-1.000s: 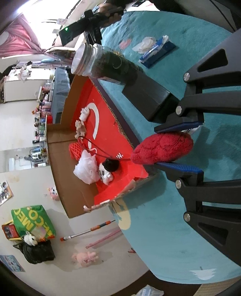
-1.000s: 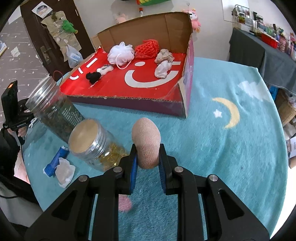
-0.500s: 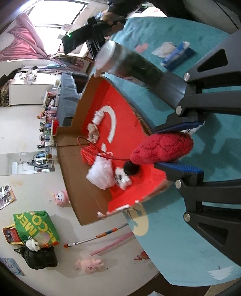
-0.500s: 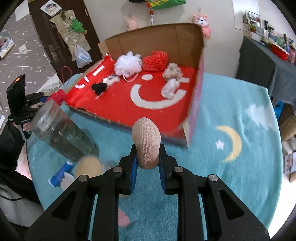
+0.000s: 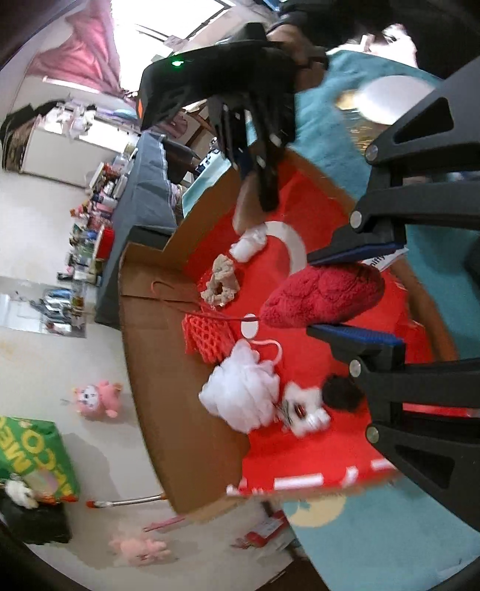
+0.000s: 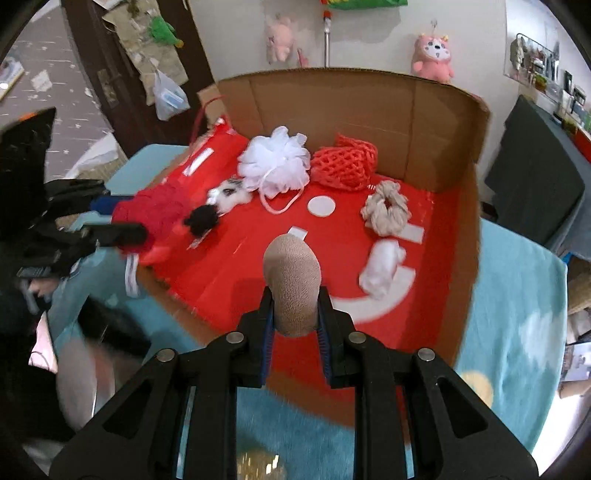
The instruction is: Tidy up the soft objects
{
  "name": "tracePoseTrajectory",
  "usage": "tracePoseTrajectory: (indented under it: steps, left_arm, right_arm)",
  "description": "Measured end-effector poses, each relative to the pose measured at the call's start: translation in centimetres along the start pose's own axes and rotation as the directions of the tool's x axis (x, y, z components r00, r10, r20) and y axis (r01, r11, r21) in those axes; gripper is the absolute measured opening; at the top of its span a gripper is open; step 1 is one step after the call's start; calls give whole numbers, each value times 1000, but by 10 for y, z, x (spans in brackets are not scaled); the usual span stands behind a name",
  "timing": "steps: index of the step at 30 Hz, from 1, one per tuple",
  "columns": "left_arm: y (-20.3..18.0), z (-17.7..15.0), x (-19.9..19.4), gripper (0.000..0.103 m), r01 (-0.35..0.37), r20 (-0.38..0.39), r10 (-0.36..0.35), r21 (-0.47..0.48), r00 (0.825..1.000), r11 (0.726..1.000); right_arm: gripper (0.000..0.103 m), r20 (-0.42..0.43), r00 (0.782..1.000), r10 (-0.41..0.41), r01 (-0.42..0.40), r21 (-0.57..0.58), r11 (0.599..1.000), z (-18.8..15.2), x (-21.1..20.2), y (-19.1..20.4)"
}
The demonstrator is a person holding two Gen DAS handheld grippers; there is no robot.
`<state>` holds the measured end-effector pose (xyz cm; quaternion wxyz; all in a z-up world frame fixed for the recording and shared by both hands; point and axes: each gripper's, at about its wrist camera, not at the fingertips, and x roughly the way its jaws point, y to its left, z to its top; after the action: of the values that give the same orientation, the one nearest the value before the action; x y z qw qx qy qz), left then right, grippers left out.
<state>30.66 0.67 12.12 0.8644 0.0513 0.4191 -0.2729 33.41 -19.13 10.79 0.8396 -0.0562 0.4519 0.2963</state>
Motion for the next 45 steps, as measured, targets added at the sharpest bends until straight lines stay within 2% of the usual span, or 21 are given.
tracePoseTrajectory:
  steps: [3, 6, 8, 11, 17, 21, 25, 30, 31, 34, 37, 39, 41, 44, 45]
  left_arm:
    - [2, 16, 30, 33, -4, -77, 0, -43, 997, 999]
    - [10, 26, 61, 33, -12, -161, -4, -96, 987, 995]
    - [16, 28, 75, 33, -22, -196, -2, -119, 981, 993]
    - [23, 29, 90, 34, -38, -223, 5, -141, 975, 989]
    - [28, 33, 107, 34, -57, -254, 19, -145, 967, 988]
    - [28, 33, 108, 34, -55, -250, 18, -141, 968, 988]
    - [32, 31, 110, 37, -59, -250, 21, -148, 968, 987]
    - [37, 34, 106, 47, -73, -228, 37, -153, 973, 985]
    - [36, 34, 103, 49, -73, -221, 37, -155, 974, 985]
    - [38, 33, 95, 52, -72, -203, 39, -161, 979, 984]
    - [39, 31, 86, 55, -67, -179, 35, -175, 983, 982]
    - [38, 30, 78, 67, -68, -157, 40, -182, 987, 981]
    - [35, 30, 65, 73, -73, -127, 50, -185, 991, 980]
    - [32, 28, 46, 76, -67, -87, 51, -195, 995, 978]
    - [30, 28, 38, 82, -67, -71, 54, -201, 996, 977]
  right_arm:
    - [20, -64, 997, -35, 36, 7, 999, 19, 25, -2]
    - [20, -142, 987, -76, 80, 22, 997, 34, 53, -9]
    - [21, -184, 980, -76, 85, 45, 995, 40, 68, -15]
    - [21, -221, 973, -63, 80, 71, 994, 46, 83, -21]
    - [21, -257, 963, -82, 98, 49, 994, 52, 100, -18]
    - [22, -285, 951, -117, 126, 15, 992, 51, 108, -17]
    - [25, -282, 952, -114, 126, 22, 992, 52, 110, -18]
    - [28, -280, 953, -116, 131, 38, 991, 54, 114, -19]
    - [31, -279, 953, -117, 134, 42, 990, 54, 113, -18]
    - [64, -268, 956, -119, 137, 48, 989, 54, 112, -20]
    - [65, -245, 960, -136, 150, 39, 988, 55, 108, -18]
    - [65, -241, 961, -134, 151, 54, 987, 55, 104, -17]
    - [65, -231, 962, -146, 164, 60, 985, 54, 95, -17]
    - [65, -213, 967, -142, 160, 73, 984, 53, 81, -15]
    - [65, -204, 968, -146, 164, 76, 983, 52, 74, -13]
